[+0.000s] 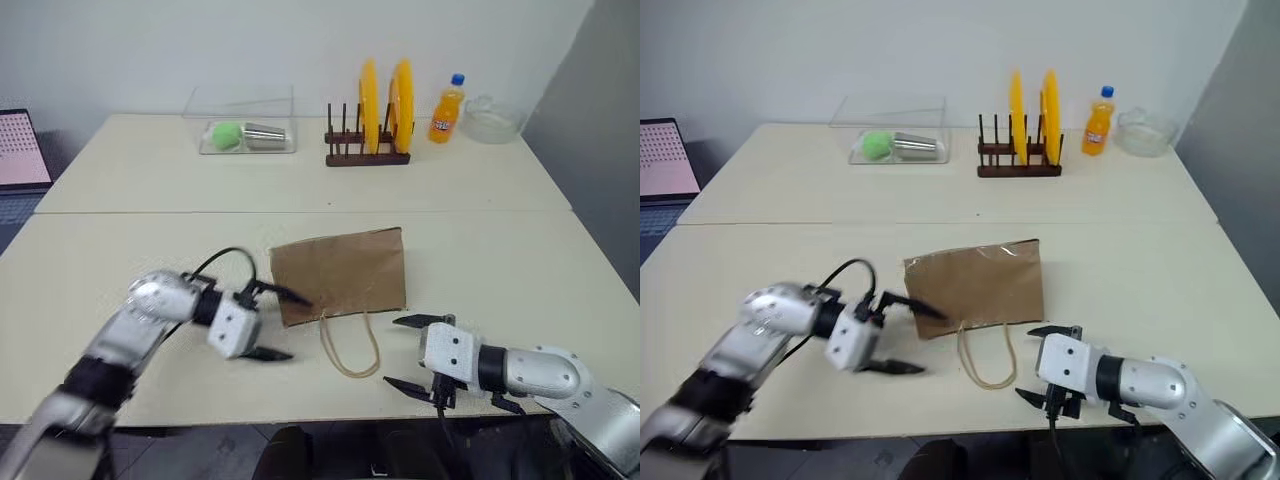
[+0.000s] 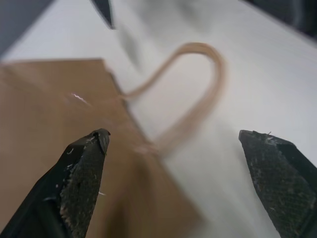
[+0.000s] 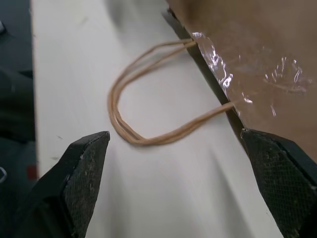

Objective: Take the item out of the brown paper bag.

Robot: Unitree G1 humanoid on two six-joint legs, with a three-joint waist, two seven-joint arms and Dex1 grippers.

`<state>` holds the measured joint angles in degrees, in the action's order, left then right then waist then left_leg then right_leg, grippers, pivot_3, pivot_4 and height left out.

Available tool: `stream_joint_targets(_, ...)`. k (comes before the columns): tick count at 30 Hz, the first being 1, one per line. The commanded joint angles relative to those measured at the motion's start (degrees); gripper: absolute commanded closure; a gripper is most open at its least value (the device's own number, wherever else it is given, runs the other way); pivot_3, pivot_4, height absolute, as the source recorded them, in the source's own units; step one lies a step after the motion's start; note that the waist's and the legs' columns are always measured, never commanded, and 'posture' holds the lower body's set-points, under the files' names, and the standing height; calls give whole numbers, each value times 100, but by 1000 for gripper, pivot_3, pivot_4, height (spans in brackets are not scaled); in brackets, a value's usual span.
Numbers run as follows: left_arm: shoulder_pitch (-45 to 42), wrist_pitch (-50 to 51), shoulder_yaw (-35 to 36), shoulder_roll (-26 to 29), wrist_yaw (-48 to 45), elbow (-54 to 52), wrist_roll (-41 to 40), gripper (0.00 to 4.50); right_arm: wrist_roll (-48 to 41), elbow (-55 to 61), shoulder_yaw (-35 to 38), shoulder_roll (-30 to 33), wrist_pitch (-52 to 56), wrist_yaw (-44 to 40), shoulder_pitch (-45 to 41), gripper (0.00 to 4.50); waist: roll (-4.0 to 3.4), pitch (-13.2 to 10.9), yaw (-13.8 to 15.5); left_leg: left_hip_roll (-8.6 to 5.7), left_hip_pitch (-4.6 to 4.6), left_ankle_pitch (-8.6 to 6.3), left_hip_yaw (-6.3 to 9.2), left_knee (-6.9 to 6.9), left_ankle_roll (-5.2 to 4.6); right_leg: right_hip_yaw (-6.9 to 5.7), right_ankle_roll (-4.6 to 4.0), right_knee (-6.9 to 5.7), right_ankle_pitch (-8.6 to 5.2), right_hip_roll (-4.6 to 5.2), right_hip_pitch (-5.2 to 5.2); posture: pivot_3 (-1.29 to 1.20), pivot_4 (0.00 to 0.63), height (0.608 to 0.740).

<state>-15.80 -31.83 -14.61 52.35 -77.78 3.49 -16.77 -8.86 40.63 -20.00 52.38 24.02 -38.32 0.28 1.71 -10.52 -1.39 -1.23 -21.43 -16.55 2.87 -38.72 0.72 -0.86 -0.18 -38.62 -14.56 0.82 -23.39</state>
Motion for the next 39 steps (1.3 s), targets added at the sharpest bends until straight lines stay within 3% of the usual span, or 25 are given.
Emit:
stream_joint_targets(1, 737, 548, 483, 332, 254, -1093, -413, 51, 497, -224, -130, -24, -604, -186, -3, 0, -2, -1, 52, -1, 0, 0, 0, 0, 0, -1, 0, 2, 0, 2, 1, 0, 150, 740)
stream_joint_targets(5, 1356, 1080, 898, 361, 685, -1687, -465, 51, 560, -374, -107, -162, -834, -386, 23, 0, -4, -2, 137, -3, 3, -3, -1, -4, -5, -2, 0, 5, 0, 5, 8, 0, 150, 740)
stream_joint_targets(10, 1272, 1706, 1097, 97, 1127, -1960, -438, 51, 514, -289, 70, -227, -1032, -560, 205, 0, -4, -2, 150, -3, 2, -3, 2, -4, -5, -7, 1, 5, 0, 5, 9, 0, 150, 740)
stream_joint_targets(20, 543, 723, 588, -313, 632, -1220, 329, 51, 849, -213, 128, -360, -1104, -554, 522, 0, -7, -2, 143, -4, 3, -3, 0, -3, -4, -6, 0, 3, 0, 4, 9, 0, 150, 740)
stream_joint_targets(29, -495, -734, -405, -714, -200, 60, 984, 51, -509, 833, 1279, -388, 248, -630, 1386, 0, -7, -2, 164, -4, -2, -4, 0, -5, -5, -6, 1, 6, 1, 4, 9, 0, 150, 740)
stream_joint_targets(39, -1882, -2020, -794, -1365, 42, 2252, 1860, 51, -860, 1362, 1468, -580, 1036, -283, 1336, 0, -7, -1, 145, -5, -1, -4, 1, -6, -5, -8, 3, 4, 2, 1, 9, 0, 150, 740)
